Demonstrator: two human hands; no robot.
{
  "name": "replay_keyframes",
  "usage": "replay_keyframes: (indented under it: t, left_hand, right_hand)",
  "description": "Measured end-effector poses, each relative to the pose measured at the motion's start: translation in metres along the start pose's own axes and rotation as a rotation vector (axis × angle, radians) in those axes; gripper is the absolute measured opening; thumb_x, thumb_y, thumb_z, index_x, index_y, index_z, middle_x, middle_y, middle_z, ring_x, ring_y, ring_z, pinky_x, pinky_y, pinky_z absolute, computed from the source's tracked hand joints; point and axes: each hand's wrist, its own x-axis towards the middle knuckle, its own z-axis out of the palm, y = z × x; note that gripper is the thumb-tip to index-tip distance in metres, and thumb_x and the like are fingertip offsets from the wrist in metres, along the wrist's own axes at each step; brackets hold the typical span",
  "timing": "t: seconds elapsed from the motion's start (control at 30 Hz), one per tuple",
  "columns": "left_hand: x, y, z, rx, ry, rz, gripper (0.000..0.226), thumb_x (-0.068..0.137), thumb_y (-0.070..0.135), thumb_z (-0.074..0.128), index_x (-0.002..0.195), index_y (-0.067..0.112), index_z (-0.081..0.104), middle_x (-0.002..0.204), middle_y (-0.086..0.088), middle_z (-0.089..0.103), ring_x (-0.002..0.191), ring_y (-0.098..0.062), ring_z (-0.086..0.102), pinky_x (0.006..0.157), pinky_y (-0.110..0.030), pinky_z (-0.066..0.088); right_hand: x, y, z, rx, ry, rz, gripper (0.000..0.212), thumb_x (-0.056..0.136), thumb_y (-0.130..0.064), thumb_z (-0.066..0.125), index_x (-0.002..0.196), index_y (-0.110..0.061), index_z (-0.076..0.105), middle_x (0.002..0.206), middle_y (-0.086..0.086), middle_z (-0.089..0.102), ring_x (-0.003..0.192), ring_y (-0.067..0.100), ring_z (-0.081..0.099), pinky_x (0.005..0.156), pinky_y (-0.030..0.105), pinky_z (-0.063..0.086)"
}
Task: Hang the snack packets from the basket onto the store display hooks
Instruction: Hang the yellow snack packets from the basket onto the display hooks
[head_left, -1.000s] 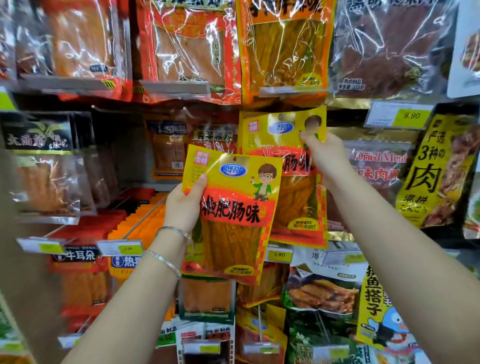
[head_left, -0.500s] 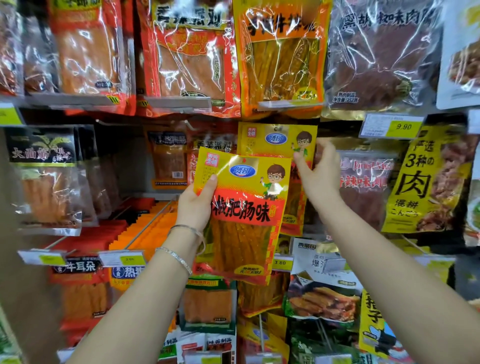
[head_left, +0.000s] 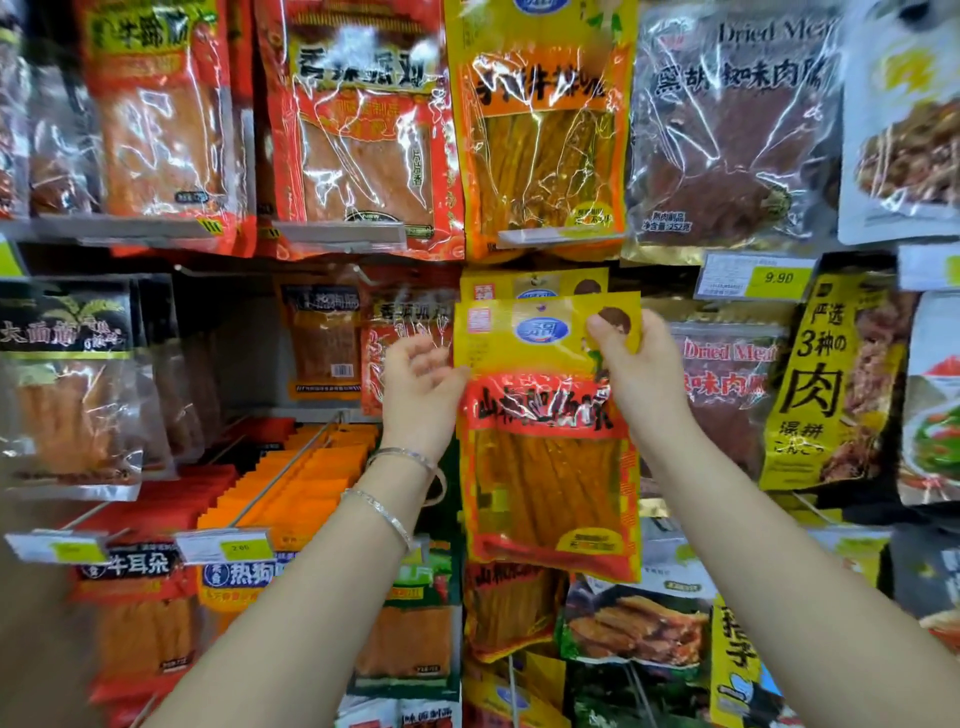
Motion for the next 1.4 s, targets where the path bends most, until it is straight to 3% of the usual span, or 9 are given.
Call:
replay_keyframes:
  t: [0.27, 0.4, 0.67, 0.83, 0.93, 1.03, 1.13, 1.23, 1.4]
  left_hand:
    - [0.011, 0.041, 0.027, 0.359, -0.229, 0.355, 0.065, 0.093, 0.011, 0.048, 0.149, 0.023, 0.016, 0.152, 0.002, 0.022, 0.138, -0.006, 0.018, 0.109, -0.020, 0.015]
    - [0.012, 0.050, 0.034, 0.369, -0.278, 0.417, 0.064, 0.094, 0.014, 0.044, 0.149, 0.029, 0.014, 0.153, 0.008, 0.019, 0.124, 0.015, 0.009, 0.107, -0.021, 0.009]
    - [0.014, 0.046, 0.031, 0.358, -0.310, 0.402, 0.064, 0.094, 0.014, 0.045, 0.149, 0.028, 0.015, 0.153, 0.010, 0.019, 0.117, 0.023, 0.011, 0.090, 0.008, 0.012]
    - [0.015, 0.040, 0.029, 0.334, -0.326, 0.419, 0.066, 0.092, 0.016, 0.049, 0.148, 0.030, 0.017, 0.146, 0.016, 0.022, 0.116, 0.031, 0.012, 0.091, 0.007, 0.014]
    - [0.015, 0.019, 0.025, 0.406, -0.278, 0.317, 0.064, 0.089, 0.022, 0.055, 0.146, 0.028, 0.027, 0.153, 0.007, 0.019, 0.132, 0.008, 0.016, 0.102, -0.003, 0.011]
    - [0.014, -0.011, 0.018, 0.542, -0.266, 0.084, 0.051, 0.087, 0.026, 0.058, 0.135, 0.025, 0.042, 0.154, -0.006, 0.017, 0.142, -0.019, 0.013, 0.114, -0.034, 0.013]
    - [0.011, -0.037, 0.012, 0.588, -0.323, -0.076, 0.032, 0.087, 0.026, 0.058, 0.117, 0.023, 0.048, 0.142, -0.010, 0.032, 0.130, -0.026, 0.035, 0.109, -0.039, 0.030]
    - [0.009, -0.054, 0.007, 0.588, -0.380, -0.146, 0.033, 0.088, 0.024, 0.058, 0.118, 0.022, 0.044, 0.130, -0.005, 0.041, 0.094, -0.024, 0.059, 0.081, -0.034, 0.051]
    - [0.007, -0.067, 0.011, 0.497, -0.398, -0.150, 0.057, 0.089, 0.017, 0.057, 0.137, 0.032, 0.029, 0.105, 0.012, 0.053, 0.046, -0.006, 0.047, 0.045, -0.020, 0.042]
  right_hand:
    - [0.032, -0.012, -0.003, -0.066, 0.023, -0.064, 0.010, 0.092, -0.032, 0.057, 0.082, -0.031, 0.055, 0.081, -0.015, 0.060, 0.067, -0.012, 0.054, 0.061, 0.011, 0.041]
    - [0.041, -0.014, 0.007, -0.124, 0.039, -0.039, 0.016, 0.091, -0.030, 0.058, 0.076, -0.031, 0.053, 0.076, -0.013, 0.058, 0.067, -0.002, 0.054, 0.058, 0.018, 0.039]
    - [0.040, 0.006, 0.009, -0.154, 0.050, 0.031, 0.014, 0.090, -0.031, 0.058, 0.078, -0.026, 0.054, 0.081, -0.002, 0.060, 0.074, 0.014, 0.056, 0.063, 0.028, 0.041]
    - [0.044, 0.011, 0.015, -0.235, 0.031, 0.044, 0.020, 0.091, -0.035, 0.056, 0.096, -0.016, 0.057, 0.087, -0.001, 0.063, 0.079, 0.017, 0.060, 0.065, 0.033, 0.045]
    - [0.040, 0.017, 0.014, -0.274, 0.051, 0.031, 0.023, 0.089, -0.035, 0.060, 0.099, -0.017, 0.048, 0.084, -0.010, 0.056, 0.079, 0.017, 0.059, 0.066, 0.034, 0.045]
    - [0.027, 0.027, 0.009, -0.388, 0.089, -0.026, 0.039, 0.084, -0.026, 0.066, 0.116, -0.020, 0.045, 0.104, -0.006, 0.056, 0.095, 0.017, 0.057, 0.074, 0.035, 0.048]
    - [0.006, 0.044, 0.006, -0.575, 0.075, -0.086, 0.072, 0.082, -0.019, 0.068, 0.143, -0.020, 0.028, 0.137, 0.008, 0.041, 0.124, 0.023, 0.042, 0.097, 0.040, 0.042]
    - [-0.011, 0.056, 0.006, -0.757, -0.010, -0.151, 0.068, 0.085, -0.019, 0.065, 0.144, -0.024, 0.031, 0.144, 0.012, 0.032, 0.131, 0.029, 0.034, 0.103, 0.045, 0.037]
    - [-0.022, 0.064, 0.012, -1.047, -0.166, -0.185, 0.060, 0.091, -0.032, 0.055, 0.146, -0.025, 0.031, 0.153, 0.013, 0.021, 0.134, 0.033, 0.028, 0.102, 0.047, 0.034]
